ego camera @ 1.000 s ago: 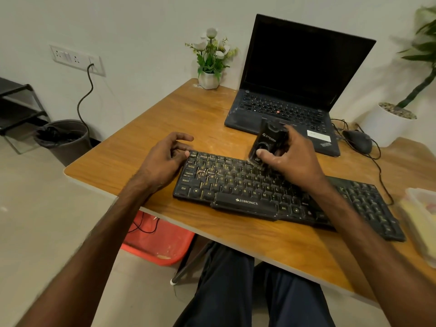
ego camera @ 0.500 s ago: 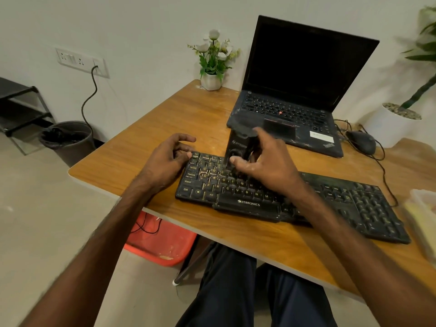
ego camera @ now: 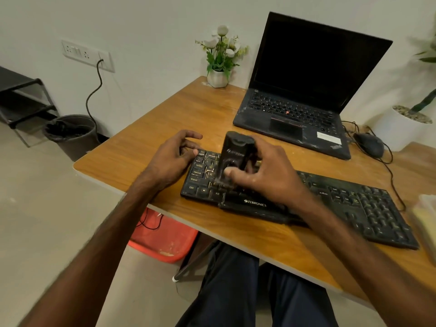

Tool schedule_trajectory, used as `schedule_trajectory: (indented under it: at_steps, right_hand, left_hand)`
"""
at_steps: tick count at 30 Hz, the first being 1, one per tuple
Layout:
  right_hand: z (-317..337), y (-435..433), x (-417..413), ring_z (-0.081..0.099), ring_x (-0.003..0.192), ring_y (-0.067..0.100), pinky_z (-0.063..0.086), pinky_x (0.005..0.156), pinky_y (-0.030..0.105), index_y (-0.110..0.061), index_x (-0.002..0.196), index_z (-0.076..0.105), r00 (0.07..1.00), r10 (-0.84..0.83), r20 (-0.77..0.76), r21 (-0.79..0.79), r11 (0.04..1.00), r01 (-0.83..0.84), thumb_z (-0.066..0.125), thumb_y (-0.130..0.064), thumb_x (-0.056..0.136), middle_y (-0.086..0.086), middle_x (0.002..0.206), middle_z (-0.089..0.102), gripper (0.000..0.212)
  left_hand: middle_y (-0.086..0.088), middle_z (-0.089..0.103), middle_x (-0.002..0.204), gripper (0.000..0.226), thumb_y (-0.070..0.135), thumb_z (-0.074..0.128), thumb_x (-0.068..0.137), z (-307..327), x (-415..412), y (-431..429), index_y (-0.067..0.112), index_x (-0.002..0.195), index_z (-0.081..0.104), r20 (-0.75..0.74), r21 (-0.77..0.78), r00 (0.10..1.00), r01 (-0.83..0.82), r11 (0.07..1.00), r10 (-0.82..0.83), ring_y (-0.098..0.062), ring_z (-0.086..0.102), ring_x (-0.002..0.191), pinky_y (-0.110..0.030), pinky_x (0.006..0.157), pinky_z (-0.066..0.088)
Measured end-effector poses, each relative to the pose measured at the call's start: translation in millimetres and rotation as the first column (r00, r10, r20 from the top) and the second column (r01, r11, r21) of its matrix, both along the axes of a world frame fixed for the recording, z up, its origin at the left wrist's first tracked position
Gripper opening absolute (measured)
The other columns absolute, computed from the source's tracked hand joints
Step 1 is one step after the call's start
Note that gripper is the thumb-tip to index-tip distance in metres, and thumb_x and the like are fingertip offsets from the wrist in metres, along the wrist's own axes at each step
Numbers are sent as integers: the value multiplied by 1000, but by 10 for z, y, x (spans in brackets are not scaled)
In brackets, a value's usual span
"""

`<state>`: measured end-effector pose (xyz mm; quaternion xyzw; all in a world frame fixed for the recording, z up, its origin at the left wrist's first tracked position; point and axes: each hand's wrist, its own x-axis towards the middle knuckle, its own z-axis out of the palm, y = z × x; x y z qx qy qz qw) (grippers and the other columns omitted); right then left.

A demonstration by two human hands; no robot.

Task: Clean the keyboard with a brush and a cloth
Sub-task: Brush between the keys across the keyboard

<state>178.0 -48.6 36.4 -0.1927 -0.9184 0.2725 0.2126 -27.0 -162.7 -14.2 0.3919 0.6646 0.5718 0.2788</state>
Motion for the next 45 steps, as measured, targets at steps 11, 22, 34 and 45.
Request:
schedule_trajectory:
  at_steps: [11,22,34,45]
  right_hand:
    - [16,230,51,65,96,10,55,73,17,-13,131,51,991,-131,-35,117,984,134,77,-35,80,0,118,66,62]
    - [57,310,-45,67,99,17,59,77,28,-11,132,48,986,-167,-17,190,968,167,75,-37,81,6,120,66,63]
    - [-16,-109,-178,65,92,11,58,72,25,-14,131,48,999,10,-48,169,986,-2,74,-39,82,2,115,67,61]
    - [-25,-187,-337,64,87,12,58,70,32,-15,131,48,999,24,-34,226,974,-16,73,-43,82,-1,109,67,61]
  left_hand:
    - [-16,64,112,36,0,56,98,-35,-25,5,31,116,62,-4,13,1000,3,1000,-3,-27,60,95,-63,93,52]
    - [-21,63,115,34,-2,52,100,-24,15,23,27,115,61,1,29,1000,2,1000,-2,-31,59,95,-64,94,51]
    - [-11,67,107,33,0,56,99,-55,-22,30,27,118,60,2,37,1000,9,999,-9,-38,65,98,-66,89,52]
    - [-22,64,114,33,1,59,96,-66,-31,43,22,121,57,0,50,1000,22,999,-22,-47,63,101,-70,87,50]
